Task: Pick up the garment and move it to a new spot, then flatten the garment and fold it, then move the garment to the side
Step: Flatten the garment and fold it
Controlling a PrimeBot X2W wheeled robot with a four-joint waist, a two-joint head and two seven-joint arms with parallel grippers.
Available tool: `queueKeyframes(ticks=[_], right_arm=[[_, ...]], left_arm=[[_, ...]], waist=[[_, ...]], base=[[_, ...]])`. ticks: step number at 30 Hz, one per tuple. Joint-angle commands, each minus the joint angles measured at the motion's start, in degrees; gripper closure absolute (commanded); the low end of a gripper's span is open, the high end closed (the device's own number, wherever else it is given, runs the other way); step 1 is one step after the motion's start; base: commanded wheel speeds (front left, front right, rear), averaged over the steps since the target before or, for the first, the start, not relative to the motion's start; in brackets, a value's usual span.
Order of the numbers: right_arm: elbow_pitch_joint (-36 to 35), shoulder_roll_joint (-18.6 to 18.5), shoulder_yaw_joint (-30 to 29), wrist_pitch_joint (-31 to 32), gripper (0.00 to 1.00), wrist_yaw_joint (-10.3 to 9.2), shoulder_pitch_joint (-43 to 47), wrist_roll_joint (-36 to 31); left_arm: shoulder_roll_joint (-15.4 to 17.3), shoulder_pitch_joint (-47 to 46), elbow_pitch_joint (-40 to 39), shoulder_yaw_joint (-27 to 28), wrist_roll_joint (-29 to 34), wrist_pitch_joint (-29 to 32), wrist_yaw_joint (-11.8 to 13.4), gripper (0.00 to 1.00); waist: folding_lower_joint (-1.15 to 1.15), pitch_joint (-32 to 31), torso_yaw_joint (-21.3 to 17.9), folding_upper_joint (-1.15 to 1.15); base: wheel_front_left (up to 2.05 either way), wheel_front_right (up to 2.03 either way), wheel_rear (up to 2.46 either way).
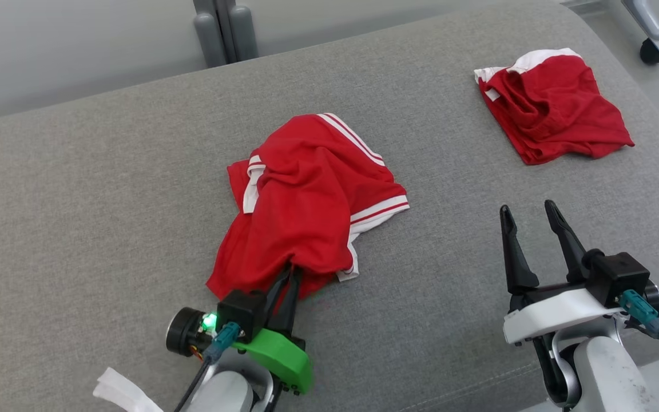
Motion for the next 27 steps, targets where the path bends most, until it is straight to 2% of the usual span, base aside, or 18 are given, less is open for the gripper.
queueKeyframes(ticks=[1, 7, 11, 18, 27], right_arm=[[-0.08, -0.07, 0.03, -0.17, 0.00, -0.09, 0.10, 0.31], [0.01, -0.08, -0.24, -0.17, 0.00, -0.09, 0.49, 0.42], [-0.05, -0.08, -0.06, -0.17, 0.00, -0.09, 0.45, 0.60], [-0.37, -0.08, 0.76, -0.18, 0.00, -0.09, -0.78, 1.00], [-0.58, -0.07, 0.33, -0.18, 0.00, -0.09, -1.56, 0.77]], left_arm=[[0.52, 0.27, -1.80, 1.00, 0.80, -0.18, 0.09, 1.00], [1.42, 0.31, -10.89, 5.22, 3.27, -0.18, 0.33, 1.00], [3.47, -2.23, -12.42, 8.21, 4.83, -0.19, 0.55, 1.00], [6.42, -7.63, -4.98, 14.55, 3.84, -0.19, 1.40, 1.00], [7.58, -13.47, 8.18, 20.71, 1.93, -0.19, 2.22, 1.00]], waist=[[0.00, -0.66, 0.95, 0.00], [0.00, -1.36, 2.00, 0.00], [0.00, -1.33, 2.11, 0.00], [0.00, 1.04, 0.54, 0.00], [0.00, 4.46, -1.31, 0.00]], base=[[0.00, 0.00, 0.00], [0.00, 0.00, 0.00], [0.00, 0.00, 0.00], [0.00, 0.00, 0.00], [0.00, 0.00, 0.00]])
